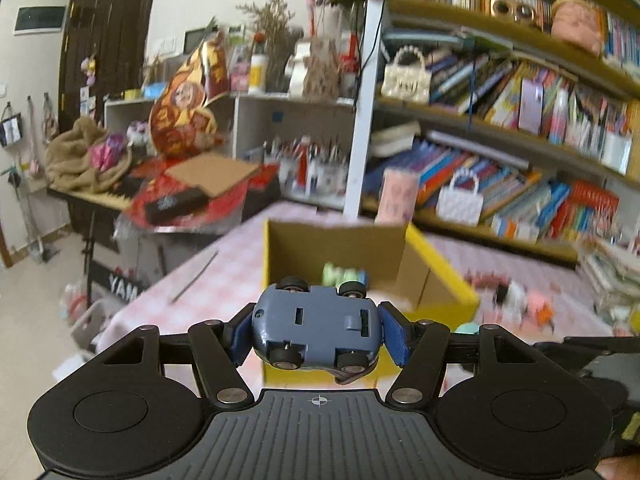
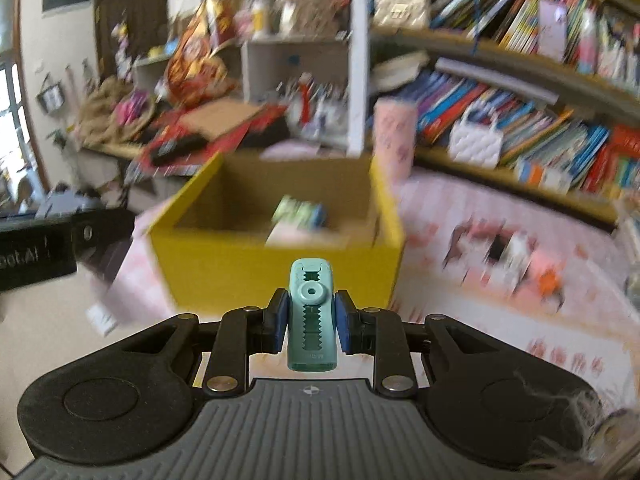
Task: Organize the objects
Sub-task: 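Carry the grey car and green stapler over the yellow box, then lower both grippers into the box and open them to release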
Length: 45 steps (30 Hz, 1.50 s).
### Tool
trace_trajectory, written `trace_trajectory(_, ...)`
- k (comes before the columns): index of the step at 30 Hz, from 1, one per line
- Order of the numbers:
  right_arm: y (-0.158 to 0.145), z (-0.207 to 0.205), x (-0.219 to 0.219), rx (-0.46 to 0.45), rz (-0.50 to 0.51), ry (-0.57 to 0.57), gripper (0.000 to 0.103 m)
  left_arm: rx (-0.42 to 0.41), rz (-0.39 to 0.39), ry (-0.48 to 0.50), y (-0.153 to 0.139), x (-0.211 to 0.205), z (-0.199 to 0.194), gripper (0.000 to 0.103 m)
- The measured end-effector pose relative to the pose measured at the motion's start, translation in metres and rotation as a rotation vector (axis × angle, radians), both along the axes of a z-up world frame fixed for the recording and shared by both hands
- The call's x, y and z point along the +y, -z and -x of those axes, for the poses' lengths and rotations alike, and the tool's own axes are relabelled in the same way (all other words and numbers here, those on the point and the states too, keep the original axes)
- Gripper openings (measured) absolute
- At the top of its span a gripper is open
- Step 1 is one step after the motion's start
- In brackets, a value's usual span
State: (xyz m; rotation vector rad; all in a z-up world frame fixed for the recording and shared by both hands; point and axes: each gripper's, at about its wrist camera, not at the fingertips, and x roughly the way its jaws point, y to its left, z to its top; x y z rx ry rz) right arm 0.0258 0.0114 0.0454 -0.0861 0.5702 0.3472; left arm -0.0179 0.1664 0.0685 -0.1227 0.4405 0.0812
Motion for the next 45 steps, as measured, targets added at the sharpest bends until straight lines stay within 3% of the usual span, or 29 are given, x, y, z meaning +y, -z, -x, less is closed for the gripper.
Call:
trace_trajectory(6,-0.022,-0.060,-0.008,-0.075,-0.027,0.040,0.023,-0.023,-0.014,0.007,-0.006,-0.005,-0.051,0.063)
trace_trajectory(11,-0.022,-0.121,0.004,-0.069,-0.005,-0.005,0.023,0.049,-0.038,-0.006,0.012,-0.010,-0.101,0.063)
trace_trajectory(18,0.003,-0.209,0.038,0.014,0.081,-0.104,0.023,0.175,-0.083,-0.031,0.045,-0.015,-0.156,0.063)
trace_trajectory(23,0.031,-0.254,0.063,0.132,0.188,-0.195,0.023,0.262,-0.104,-0.049,0.063,-0.015,-0.178,0.063)
trace_trajectory(28,0.053,-0.265,0.073,0.209,0.251,-0.242,0.023,0.307,-0.117,-0.055,0.073,-0.017,-0.190,0.063)
trace_trajectory(36,0.061,-0.270,0.081,0.255,0.300,-0.260,0.023,0.307,-0.150,-0.055,0.073,-0.020,-0.198,0.065)
trace_trajectory(41,0.048,-0.265,0.072,0.199,0.220,-0.241,0.033,0.259,-0.154,-0.055,0.063,-0.021,-0.191,0.076)
trace_trajectory(45,0.021,-0.252,0.058,0.123,0.140,-0.203,0.033,0.199,-0.139,-0.072,0.046,-0.017,-0.181,0.077)
